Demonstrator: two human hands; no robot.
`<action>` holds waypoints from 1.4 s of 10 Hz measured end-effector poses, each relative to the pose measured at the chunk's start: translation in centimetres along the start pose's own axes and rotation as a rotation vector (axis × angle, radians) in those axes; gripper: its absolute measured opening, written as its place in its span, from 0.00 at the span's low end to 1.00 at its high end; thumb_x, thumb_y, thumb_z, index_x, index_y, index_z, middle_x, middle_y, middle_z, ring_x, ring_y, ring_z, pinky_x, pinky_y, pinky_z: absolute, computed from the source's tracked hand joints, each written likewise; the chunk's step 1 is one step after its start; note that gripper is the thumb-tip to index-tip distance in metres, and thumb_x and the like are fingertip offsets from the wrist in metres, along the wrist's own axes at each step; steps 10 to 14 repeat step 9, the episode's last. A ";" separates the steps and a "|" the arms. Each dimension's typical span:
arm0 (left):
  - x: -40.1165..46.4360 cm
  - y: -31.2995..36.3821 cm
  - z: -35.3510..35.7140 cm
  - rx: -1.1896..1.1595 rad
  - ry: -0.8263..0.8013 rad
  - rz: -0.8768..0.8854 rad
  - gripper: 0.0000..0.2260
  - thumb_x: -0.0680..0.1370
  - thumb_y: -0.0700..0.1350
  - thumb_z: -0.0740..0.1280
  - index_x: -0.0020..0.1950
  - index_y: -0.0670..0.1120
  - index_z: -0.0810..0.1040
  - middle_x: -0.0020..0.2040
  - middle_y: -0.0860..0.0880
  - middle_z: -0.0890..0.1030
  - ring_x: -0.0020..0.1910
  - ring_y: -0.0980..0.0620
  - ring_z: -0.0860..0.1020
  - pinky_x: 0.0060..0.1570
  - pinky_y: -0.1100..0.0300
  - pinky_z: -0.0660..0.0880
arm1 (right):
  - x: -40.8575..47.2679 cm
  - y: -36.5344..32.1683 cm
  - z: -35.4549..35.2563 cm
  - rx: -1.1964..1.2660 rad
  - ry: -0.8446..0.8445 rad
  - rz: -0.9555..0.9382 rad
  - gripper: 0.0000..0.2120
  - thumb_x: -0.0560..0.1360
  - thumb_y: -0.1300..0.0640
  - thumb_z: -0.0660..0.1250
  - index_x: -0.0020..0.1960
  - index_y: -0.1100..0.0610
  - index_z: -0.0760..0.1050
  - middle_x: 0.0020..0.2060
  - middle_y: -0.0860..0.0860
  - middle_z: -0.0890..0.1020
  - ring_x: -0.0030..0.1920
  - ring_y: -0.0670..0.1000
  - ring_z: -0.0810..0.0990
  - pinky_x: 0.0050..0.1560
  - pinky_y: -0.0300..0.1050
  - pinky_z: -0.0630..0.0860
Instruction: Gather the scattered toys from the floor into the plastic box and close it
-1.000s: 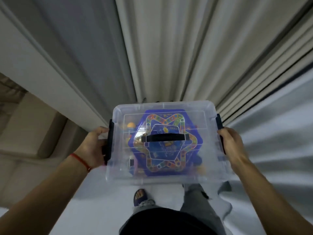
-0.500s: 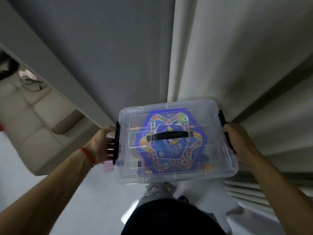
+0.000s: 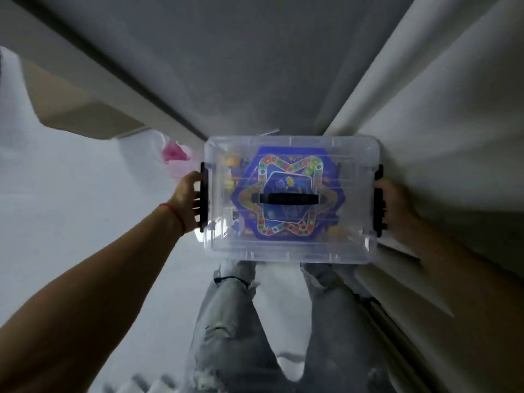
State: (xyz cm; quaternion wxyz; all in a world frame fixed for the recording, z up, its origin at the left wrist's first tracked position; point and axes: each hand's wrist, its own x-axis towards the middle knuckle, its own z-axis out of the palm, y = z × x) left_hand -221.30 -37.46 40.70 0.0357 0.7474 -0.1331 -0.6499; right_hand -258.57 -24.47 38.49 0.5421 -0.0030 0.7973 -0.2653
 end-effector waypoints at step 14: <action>31.0 -7.0 9.1 -0.205 0.287 0.354 0.11 0.76 0.41 0.65 0.56 0.43 0.80 0.57 0.41 0.81 0.55 0.43 0.79 0.58 0.45 0.76 | 30.7 5.3 11.6 -0.191 -0.003 -0.272 0.06 0.75 0.51 0.64 0.45 0.52 0.78 0.45 0.59 0.81 0.49 0.61 0.81 0.49 0.55 0.77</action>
